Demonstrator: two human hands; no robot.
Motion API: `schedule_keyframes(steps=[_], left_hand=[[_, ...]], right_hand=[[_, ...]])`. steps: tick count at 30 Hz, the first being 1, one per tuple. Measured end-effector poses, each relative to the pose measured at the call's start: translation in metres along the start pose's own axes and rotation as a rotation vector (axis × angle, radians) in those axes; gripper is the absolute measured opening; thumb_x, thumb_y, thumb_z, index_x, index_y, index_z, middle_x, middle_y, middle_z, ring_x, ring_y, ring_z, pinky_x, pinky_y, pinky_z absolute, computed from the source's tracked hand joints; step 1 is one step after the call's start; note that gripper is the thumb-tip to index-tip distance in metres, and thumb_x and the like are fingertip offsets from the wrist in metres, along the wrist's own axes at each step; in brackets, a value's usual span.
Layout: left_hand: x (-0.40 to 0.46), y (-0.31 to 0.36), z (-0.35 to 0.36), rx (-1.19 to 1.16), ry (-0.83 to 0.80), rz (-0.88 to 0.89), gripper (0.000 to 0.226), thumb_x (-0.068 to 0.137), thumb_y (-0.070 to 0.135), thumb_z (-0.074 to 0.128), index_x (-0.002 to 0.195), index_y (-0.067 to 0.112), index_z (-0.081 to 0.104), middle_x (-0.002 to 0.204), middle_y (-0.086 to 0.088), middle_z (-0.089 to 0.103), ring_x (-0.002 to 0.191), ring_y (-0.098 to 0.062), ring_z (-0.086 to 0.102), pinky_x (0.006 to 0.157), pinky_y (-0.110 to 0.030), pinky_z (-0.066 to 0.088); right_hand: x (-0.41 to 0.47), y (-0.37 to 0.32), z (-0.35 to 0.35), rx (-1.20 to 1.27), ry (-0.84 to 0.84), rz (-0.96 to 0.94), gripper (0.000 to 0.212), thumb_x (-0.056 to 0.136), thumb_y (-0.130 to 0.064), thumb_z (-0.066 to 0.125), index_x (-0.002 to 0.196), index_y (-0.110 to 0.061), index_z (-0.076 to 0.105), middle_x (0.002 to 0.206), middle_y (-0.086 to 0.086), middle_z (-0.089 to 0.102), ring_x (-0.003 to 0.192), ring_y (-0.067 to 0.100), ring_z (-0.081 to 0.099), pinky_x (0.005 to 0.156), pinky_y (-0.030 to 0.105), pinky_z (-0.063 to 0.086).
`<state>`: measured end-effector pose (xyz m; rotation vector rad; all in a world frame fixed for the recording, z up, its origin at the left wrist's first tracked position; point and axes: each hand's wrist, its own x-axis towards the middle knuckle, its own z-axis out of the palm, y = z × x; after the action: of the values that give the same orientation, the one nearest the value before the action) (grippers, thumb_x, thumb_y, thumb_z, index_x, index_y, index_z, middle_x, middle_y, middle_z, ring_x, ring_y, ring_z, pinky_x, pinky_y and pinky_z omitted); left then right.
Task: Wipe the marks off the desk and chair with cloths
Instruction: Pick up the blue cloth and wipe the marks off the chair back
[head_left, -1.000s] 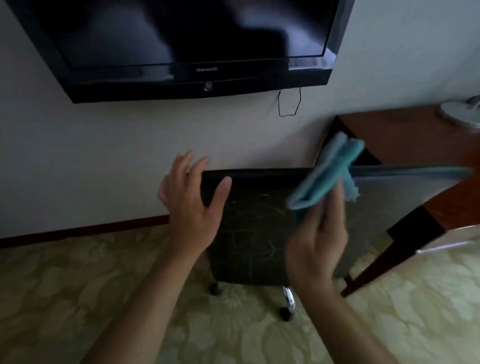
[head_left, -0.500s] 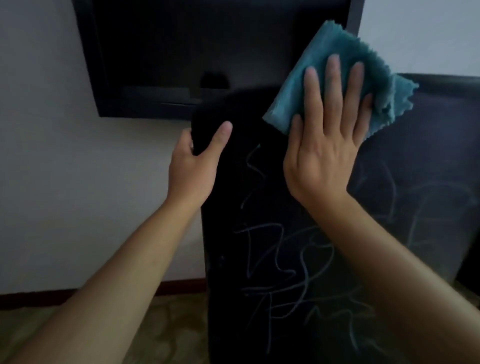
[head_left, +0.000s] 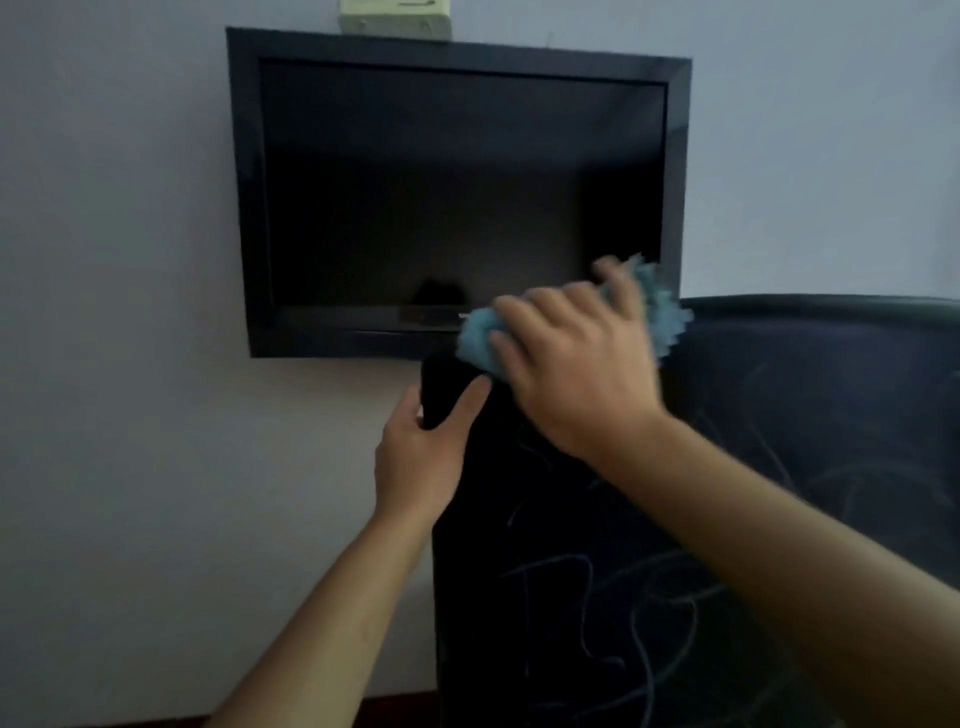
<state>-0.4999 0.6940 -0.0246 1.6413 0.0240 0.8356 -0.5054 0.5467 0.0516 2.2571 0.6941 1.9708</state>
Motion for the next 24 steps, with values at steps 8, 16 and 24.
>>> schedule_keyframes(steps=[8,16,24], left_hand=[[0.003,0.002,0.001,0.120,0.093,0.035,0.029,0.071,0.059,0.058,0.084,0.033,0.060,0.082,0.006,0.067,0.084,-0.026,0.065,0.066,-0.035,0.044],[-0.011,0.011,0.011,0.161,0.142,0.072,0.053,0.068,0.085,0.055,0.076,0.033,0.059,0.080,0.007,0.064,0.078,-0.022,0.061,0.074,-0.042,0.052],[-0.022,0.014,0.017,0.047,0.101,0.066,0.057,0.069,0.081,0.055,0.093,0.030,0.062,0.089,0.006,0.065,0.086,-0.021,0.063,0.074,-0.042,0.051]], right_hand=[[0.009,-0.024,0.014,0.005,0.018,-0.186,0.031,0.100,-0.037,0.044,0.111,-0.017,0.066,0.092,0.006,0.064,0.080,0.028,0.055,0.075,0.039,0.035],[-0.080,0.178,-0.022,0.033,0.132,0.343,0.040,0.103,-0.034,0.035,0.117,-0.010,0.065,0.109,0.014,0.065,0.099,0.035,0.058,0.088,0.043,0.041],[-0.122,0.225,-0.014,0.311,0.194,1.004,0.047,0.106,-0.026,0.029,0.153,-0.024,0.023,0.163,0.010,0.010,0.150,0.027,0.004,0.121,0.037,0.000]])
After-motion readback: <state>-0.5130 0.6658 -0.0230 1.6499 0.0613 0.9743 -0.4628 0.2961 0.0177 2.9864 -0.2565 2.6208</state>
